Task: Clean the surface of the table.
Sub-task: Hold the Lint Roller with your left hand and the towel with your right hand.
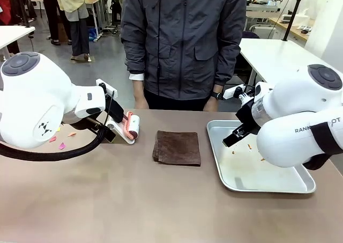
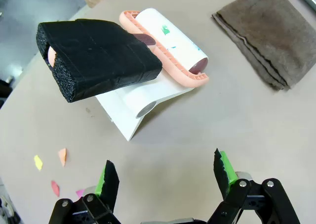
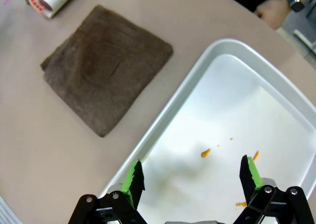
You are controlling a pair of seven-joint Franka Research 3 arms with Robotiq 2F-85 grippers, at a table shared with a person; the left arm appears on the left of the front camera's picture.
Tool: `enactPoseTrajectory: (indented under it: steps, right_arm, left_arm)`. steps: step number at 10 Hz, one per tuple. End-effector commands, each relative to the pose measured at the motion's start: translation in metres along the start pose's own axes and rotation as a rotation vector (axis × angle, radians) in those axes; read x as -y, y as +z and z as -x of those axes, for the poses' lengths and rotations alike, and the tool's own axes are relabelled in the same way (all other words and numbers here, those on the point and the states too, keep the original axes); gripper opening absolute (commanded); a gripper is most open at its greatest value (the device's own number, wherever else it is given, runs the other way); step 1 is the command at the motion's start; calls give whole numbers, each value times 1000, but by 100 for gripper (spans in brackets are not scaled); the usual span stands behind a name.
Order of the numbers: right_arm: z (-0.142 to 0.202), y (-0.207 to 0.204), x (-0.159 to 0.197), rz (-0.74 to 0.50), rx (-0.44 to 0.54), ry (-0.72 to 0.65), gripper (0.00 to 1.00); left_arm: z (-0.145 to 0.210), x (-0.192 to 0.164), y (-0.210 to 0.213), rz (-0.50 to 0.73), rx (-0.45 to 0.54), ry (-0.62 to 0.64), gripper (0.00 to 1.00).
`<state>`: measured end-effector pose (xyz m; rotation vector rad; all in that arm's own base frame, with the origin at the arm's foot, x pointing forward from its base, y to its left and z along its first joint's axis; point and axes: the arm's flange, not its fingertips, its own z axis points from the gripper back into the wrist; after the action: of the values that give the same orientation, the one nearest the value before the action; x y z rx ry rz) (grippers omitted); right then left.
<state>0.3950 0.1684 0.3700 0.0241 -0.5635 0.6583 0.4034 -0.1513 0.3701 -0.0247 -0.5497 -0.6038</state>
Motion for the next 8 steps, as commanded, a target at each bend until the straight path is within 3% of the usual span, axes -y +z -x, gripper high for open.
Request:
enactPoseTrajectory:
  steps: [1,8]
  right_arm:
    - [0,0,0,0,1,-1,100]
    - [0,0,0,0,1,-1,100]
  left_arm:
    - [0,0,0,0,0,-1,100]
    - [0,0,0,0,0,-1,100]
